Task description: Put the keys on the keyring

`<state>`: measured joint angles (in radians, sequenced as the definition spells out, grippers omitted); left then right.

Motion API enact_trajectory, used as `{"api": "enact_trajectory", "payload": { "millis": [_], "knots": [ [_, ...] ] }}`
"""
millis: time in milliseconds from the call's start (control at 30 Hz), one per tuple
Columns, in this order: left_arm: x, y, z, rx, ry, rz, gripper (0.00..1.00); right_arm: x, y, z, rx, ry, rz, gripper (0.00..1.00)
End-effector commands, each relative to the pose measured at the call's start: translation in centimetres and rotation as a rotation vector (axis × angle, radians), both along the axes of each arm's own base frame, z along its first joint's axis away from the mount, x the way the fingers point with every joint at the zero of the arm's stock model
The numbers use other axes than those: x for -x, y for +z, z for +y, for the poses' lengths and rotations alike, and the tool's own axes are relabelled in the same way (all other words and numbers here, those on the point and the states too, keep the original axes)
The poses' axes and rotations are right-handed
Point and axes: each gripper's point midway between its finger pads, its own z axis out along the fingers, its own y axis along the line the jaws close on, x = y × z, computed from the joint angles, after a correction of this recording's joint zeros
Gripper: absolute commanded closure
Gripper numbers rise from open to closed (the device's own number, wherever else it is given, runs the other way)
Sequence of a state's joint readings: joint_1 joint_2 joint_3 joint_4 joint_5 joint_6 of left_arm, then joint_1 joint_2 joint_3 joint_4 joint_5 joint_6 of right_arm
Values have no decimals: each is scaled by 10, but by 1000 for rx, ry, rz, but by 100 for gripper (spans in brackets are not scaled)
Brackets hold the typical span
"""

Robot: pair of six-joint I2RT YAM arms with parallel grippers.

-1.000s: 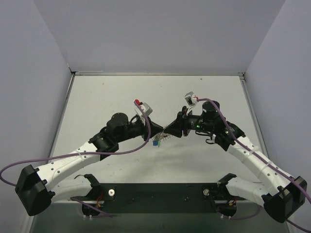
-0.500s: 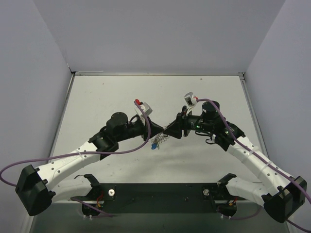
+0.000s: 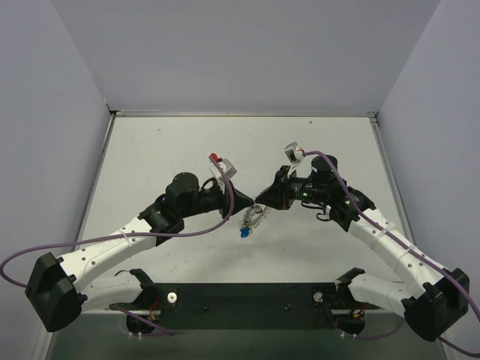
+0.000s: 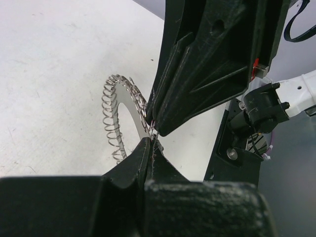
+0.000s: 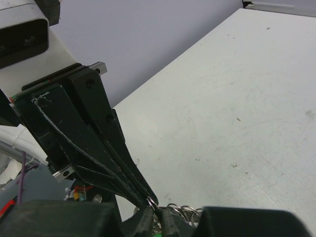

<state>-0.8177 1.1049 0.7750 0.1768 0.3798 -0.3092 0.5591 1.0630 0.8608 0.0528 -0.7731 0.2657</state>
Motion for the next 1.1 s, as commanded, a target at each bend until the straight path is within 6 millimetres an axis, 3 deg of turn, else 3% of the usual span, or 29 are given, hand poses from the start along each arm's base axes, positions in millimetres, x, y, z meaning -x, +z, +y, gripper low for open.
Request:
{"api": "enact_trajectory", "payload": {
  "millis": [0,367,433,600,700,967,1033,1067],
  "knots": [
    [16,80,-10,205,-98,-156,100,3,14,10,-52,58,-45,96],
    [14,72,-10,160,-106,-161,99,9,29,8,-34,94,-73,100],
    [14,70,-9,145,-111,-172,95,10,33,7,-29,103,-83,100],
    [16,66,-11,92,-143,-174,68,15,37,5,-2,140,-96,100],
    [17,66,-9,55,-161,-193,61,18,38,6,11,175,-98,100],
    [25,57,4,-125,-230,-162,56,26,31,4,92,246,-81,100],
    [30,45,9,-189,-282,-130,56,27,30,2,111,260,-84,100],
    [32,53,9,-192,-298,-134,56,28,30,2,116,267,-85,100]
  ]
}}
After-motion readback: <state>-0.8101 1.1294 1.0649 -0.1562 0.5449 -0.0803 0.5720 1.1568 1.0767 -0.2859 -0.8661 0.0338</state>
